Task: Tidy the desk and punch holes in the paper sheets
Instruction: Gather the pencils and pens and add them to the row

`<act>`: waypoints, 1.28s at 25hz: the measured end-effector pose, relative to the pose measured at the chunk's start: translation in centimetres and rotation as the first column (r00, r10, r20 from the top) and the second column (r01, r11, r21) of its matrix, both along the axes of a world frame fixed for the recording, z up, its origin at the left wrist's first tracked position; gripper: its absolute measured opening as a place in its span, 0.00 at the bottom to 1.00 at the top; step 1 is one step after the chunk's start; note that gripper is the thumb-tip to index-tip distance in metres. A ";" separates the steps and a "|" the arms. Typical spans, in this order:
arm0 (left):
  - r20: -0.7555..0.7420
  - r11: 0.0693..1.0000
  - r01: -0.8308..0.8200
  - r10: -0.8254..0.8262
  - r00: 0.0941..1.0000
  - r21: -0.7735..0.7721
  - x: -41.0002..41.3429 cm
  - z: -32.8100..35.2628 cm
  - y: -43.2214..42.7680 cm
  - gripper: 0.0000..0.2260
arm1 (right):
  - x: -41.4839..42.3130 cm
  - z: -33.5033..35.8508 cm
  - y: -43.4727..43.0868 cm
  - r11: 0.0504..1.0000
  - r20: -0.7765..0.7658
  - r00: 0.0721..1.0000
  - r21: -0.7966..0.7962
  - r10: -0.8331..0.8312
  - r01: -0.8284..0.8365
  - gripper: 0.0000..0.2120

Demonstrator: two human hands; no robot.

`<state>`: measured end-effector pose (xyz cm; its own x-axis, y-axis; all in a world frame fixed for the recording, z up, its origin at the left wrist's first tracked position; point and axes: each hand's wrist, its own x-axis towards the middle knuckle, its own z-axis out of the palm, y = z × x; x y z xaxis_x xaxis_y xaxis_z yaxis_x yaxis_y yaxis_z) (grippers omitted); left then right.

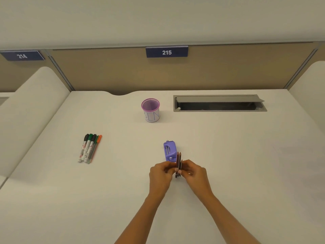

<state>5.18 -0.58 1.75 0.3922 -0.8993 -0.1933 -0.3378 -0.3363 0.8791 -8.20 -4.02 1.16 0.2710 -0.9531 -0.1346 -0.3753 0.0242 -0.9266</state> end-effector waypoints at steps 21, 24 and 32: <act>-0.001 0.980 -0.159 0.160 0.987 -0.117 4.9 -1.1 3.3 0.10 | 6.3 -1.9 1.7 0.998 0.043 0.998 -0.033 0.048 -0.046 0.08; 0.020 0.973 -0.186 0.190 0.982 -0.136 6.4 -1.0 4.0 0.11 | 8.2 -1.6 2.0 0.997 0.056 0.996 -0.010 0.072 -0.072 0.11; 0.074 0.934 -0.353 0.356 0.932 -0.054 14.5 -0.6 4.3 0.09 | 18.0 -0.7 1.2 0.977 0.024 0.987 0.141 0.156 -0.158 0.07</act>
<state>19.64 3.74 1.12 0.6997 -0.7051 -0.1152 -0.2736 -0.4134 0.8684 9.84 -2.78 0.46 0.4183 -0.8699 -0.2614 -0.3731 0.0978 -0.9226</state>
